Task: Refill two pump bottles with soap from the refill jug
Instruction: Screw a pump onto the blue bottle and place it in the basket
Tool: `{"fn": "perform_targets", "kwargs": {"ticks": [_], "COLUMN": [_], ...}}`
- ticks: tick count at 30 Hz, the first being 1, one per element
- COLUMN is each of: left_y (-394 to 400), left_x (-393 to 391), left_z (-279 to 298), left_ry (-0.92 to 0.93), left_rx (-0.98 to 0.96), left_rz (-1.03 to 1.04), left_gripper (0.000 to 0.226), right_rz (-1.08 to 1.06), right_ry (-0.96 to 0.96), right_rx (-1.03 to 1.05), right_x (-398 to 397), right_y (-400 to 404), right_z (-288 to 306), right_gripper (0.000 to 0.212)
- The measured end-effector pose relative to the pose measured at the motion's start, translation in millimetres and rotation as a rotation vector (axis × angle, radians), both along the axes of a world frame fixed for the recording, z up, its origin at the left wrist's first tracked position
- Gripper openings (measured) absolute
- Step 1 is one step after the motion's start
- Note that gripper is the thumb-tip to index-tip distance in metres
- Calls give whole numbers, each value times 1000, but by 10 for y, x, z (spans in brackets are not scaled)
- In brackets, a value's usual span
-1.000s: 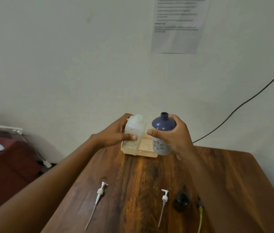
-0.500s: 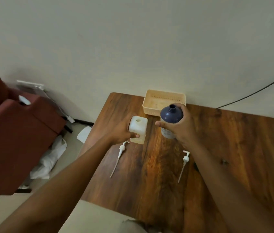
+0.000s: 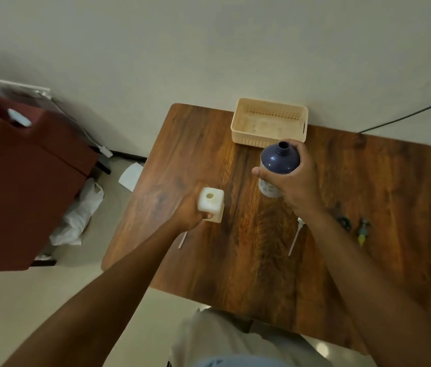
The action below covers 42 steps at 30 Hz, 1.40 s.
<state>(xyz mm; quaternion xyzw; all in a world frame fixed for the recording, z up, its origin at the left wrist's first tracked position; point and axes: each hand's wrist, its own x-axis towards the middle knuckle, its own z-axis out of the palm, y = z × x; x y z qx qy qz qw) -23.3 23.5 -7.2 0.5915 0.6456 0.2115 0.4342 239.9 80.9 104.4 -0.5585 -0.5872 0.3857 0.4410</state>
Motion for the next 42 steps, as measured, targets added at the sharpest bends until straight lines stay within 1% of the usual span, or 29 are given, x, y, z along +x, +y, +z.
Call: {"fn": "perform_targets", "kwargs": {"ticks": [3, 8, 11, 14, 15, 19, 21, 24, 27, 30, 34, 36, 38, 40, 42], "left_y": [-43, -29, 17, 92, 137, 388, 500, 617, 702, 750, 782, 760, 703, 646, 590], "left_x": [15, 31, 54, 164, 230, 583, 839, 1254, 1708, 2140, 2639, 2848, 3011, 3120, 3179], "left_z": [-60, -131, -126, -8, 45, 239, 305, 321, 236, 93, -90, -176, -249, -319, -375], "left_ry": [38, 53, 60, 110, 123, 207, 244, 248, 278, 265, 301, 290, 303, 332, 339], "left_rx": [5, 26, 21, 10, 32, 188, 235, 270, 227, 165, -53, -136, -190, -205, -179], "left_rz": [-13, -41, -67, -69, -76, -150, -184, -247, -319, -386, -421, -438, -433, -409, -371], "left_gripper": [89, 90, 100, 116, 119, 113, 111, 108, 106, 100, 88, 78, 60, 36, 23], "right_rz": [-5, -39, -57, -91, -107, -191, -233, -289, -343, -377, -408, -418, -426, -426, -422], "right_ry": [-13, 2, 28, 35, 36, 39, 30, 22, 23, 22, 23, 20, 15, 23, 20], "right_rx": [12, 6, 8, 5, 4, 15, 6, 1, 3, -22, -53, -57, -54, -55, -55], "right_x": [24, 148, 303, 515, 602, 964, 1174, 1470, 1738, 1976, 2201, 2270, 2307, 2331, 2334], "right_y": [-24, -53, -81, -110, -124, -205, -250, -304, -358, -414, -478, -484, -479, -459, -435], "right_z": [-27, -50, -55, -50, -48, -39, -44, -66, -114, -186, -253, -282, -305, -329, -343], "right_gripper": [88, 88, 86, 84, 83, 77, 78, 81, 82, 85, 87, 88, 87, 86, 85]}}
